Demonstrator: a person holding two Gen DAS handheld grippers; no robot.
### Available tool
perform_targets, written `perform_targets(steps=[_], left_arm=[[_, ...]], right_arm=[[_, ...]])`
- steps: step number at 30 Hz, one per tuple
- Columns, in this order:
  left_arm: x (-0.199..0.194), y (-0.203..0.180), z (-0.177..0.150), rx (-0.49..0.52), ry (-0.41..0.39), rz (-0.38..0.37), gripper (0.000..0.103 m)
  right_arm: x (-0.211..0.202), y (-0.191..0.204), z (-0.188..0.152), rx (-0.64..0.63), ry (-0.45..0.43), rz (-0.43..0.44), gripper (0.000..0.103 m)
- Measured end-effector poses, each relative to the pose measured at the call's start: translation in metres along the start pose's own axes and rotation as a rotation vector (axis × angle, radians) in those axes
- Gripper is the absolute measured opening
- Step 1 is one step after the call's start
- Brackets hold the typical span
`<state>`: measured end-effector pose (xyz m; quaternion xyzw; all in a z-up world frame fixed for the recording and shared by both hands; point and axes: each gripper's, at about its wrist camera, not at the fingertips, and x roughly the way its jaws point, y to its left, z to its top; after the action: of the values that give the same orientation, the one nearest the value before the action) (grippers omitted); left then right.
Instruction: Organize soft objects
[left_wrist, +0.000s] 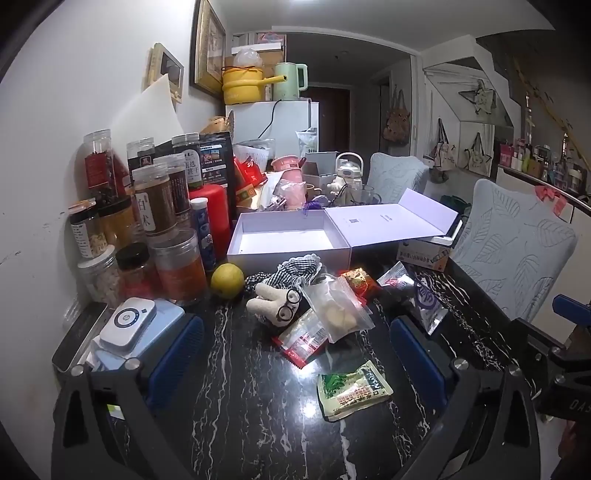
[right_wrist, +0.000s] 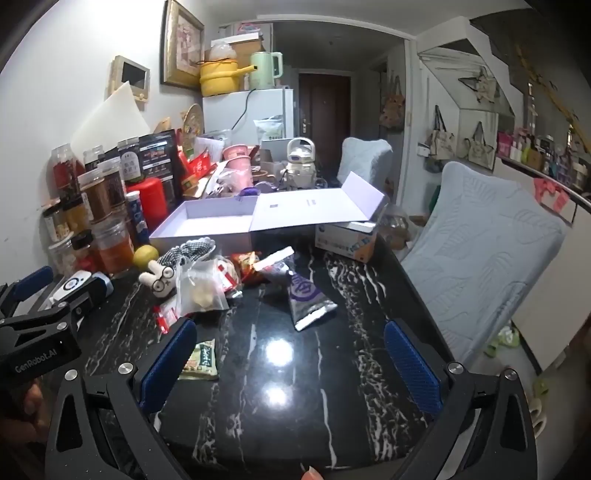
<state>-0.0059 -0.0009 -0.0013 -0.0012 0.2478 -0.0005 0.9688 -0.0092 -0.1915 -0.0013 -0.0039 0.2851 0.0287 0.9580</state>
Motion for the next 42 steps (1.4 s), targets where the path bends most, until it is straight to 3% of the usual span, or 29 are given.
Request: perform_targets(steps=[42], left_arm=[[-0.0074,-0.0058,-0.0036,0.011,-0.009,-0.02,0.103]], right_arm=[[-0.0046,0.0021,-0.0007,0.004,-0.029,0.018,0.103]])
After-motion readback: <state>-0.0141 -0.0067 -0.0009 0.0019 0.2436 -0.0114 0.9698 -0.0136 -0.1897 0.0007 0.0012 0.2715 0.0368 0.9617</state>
